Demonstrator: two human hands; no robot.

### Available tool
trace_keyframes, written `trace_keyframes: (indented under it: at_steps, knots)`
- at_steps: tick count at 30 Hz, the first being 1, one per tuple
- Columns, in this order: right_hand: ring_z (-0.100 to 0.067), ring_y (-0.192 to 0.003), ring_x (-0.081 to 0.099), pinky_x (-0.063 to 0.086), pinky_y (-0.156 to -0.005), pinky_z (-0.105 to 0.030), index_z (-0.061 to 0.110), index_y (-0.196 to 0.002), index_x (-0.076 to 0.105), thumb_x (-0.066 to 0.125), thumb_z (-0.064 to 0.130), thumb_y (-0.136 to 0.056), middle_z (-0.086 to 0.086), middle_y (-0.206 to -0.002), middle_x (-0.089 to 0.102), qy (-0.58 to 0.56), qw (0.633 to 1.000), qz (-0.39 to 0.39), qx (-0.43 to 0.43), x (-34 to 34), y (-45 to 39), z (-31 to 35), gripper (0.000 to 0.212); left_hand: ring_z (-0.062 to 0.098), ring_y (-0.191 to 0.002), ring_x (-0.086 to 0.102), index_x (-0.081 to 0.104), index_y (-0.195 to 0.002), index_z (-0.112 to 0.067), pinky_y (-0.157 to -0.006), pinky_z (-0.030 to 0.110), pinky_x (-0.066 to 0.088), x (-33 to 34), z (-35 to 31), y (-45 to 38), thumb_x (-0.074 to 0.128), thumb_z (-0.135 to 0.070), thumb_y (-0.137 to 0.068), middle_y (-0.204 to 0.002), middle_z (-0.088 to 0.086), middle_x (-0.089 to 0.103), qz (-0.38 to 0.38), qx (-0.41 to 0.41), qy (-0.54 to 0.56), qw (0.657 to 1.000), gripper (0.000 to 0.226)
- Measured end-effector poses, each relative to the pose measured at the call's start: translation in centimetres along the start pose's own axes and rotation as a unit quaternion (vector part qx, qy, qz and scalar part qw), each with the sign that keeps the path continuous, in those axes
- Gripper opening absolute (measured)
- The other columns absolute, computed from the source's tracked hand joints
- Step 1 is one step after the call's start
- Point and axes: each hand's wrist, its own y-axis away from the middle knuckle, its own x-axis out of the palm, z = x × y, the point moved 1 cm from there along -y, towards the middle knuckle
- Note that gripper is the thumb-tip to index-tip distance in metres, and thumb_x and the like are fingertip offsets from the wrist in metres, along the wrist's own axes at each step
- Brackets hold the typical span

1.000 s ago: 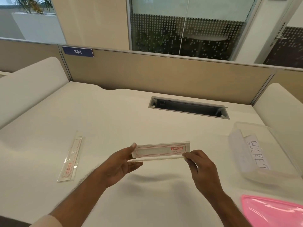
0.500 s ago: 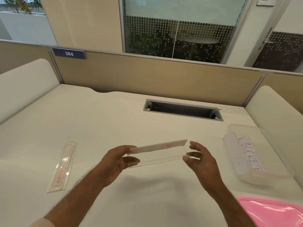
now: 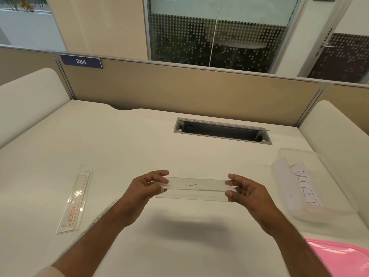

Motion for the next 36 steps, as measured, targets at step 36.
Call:
trace_keyframes:
  at_steps: [36]
  knots:
    - [-0.016,-0.118,0.061,0.049,-0.101,-0.031,0.023,-0.125,0.061,0.086,0.030,-0.062,0.010,-0.126,0.065,0.120,0.957,-0.011,-0.262,-1.4,0.4,3.6,0.067,0.016,-0.113,0.064,0.072,-0.111,-0.033,-0.098,0.020,0.047,0.7,-6.5,0.9,0.094,-0.019,-0.056,-0.114,-0.008,0.071,0.009,0.240,-0.282,0.929,0.061]
